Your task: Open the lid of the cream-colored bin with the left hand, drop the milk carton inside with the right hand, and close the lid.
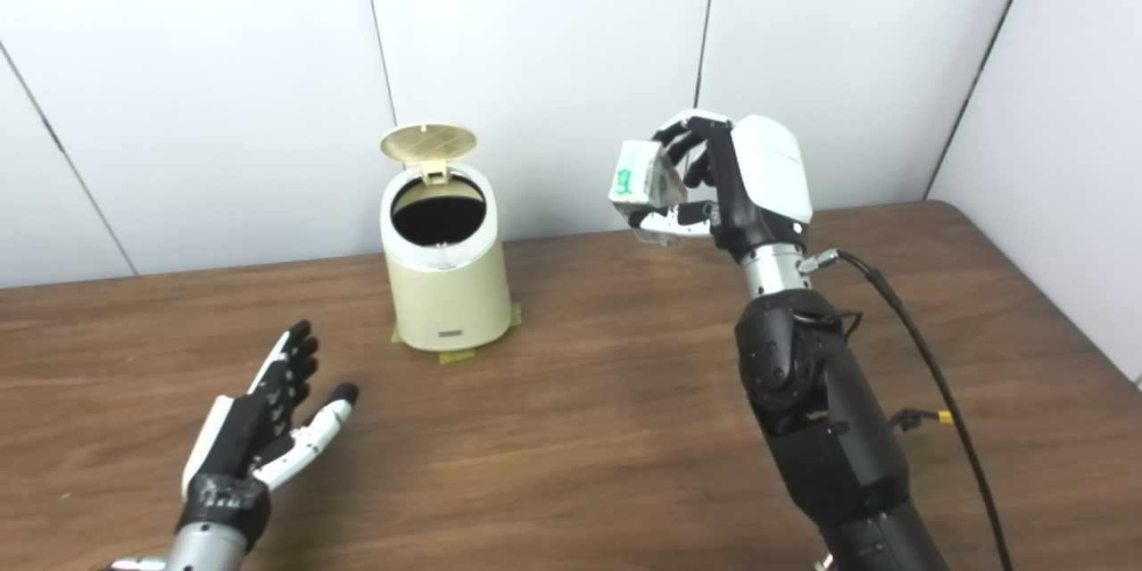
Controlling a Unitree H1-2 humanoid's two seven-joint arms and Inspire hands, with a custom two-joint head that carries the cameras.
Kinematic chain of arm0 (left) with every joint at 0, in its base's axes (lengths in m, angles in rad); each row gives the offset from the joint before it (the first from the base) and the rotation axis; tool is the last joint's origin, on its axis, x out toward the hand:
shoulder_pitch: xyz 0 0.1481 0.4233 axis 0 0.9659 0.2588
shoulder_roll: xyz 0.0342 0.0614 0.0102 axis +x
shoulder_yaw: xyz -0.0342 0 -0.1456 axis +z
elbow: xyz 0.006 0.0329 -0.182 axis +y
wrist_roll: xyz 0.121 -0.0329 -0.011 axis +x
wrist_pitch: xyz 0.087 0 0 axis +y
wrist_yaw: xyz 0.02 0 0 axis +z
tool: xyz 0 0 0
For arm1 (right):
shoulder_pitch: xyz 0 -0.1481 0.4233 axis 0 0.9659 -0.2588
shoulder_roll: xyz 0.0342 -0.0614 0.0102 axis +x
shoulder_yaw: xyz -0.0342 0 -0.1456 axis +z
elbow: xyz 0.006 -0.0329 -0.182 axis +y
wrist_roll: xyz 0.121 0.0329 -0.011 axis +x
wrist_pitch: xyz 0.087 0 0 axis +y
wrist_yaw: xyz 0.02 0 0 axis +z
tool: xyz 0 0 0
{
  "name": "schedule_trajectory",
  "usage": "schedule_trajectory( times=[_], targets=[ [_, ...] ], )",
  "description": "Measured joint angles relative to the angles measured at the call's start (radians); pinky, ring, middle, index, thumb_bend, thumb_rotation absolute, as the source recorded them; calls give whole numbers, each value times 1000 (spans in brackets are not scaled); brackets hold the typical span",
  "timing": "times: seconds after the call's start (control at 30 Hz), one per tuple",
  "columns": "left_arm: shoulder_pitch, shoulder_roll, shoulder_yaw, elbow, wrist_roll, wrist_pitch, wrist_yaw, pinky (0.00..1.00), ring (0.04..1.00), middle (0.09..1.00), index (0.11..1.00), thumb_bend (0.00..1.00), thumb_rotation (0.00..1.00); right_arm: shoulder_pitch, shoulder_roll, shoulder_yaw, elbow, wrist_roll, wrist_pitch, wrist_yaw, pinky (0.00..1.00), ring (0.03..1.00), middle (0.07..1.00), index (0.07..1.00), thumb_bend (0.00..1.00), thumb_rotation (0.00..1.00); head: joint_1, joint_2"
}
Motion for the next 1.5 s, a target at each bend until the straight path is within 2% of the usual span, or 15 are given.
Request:
schedule_trajectory(
  times=[0.17,0.23,0.27,0.33,0.43,0.6,0.93,1.1,1.33,1.5],
  targets=[
    [8,-16,-1,20,11,-7,12,1000,989,980,1000,456,301,-17,81,17,0,1,-21,-27,317,367,499,542,511,0,22,-2],
    [9,-24,-2,20,22,-7,14,1000,992,978,1000,438,366,-29,107,28,0,-2,-21,-27,307,357,494,552,508,0,34,-2],
    [10,-28,0,20,22,-9,17,1000,998,979,1000,418,434,-38,120,31,0,-2,-21,-27,316,362,494,548,509,0,40,-6],
    [12,-37,7,22,17,-17,28,1000,999,977,1000,410,483,-58,146,39,0,-2,-21,-28,318,363,494,546,510,0,49,-11],
    [13,-56,17,28,2,-25,36,1000,1000,978,1000,383,595,-90,169,51,10,-2,-32,-37,324,368,501,539,511,0,58,-15],
    [13,-83,31,31,-29,-30,41,1000,1000,983,1000,352,665,-137,192,69,72,2,-64,-58,317,367,497,539,511,0,78,-17],
    [12,-100,10,56,-6,-42,57,1000,1000,983,1000,369,725,-205,258,95,197,6,-107,-112,318,369,495,547,510,0,115,-35],
    [12,-100,-5,69,2,-78,74,1000,1000,980,1000,385,721,-231,282,106,254,22,-136,-134,310,379,499,541,496,0,126,-41],
    [13,-103,-22,92,34,-98,87,1000,1000,980,1000,472,720,-241,300,133,408,39,-188,-156,309,383,500,538,492,0,130,-64],
    [15,-106,-31,93,46,-101,92,1000,1000,979,1000,470,719,-269,298,136,483,56,-220,-172,308,386,500,540,492,0,135,-64]
  ],
)
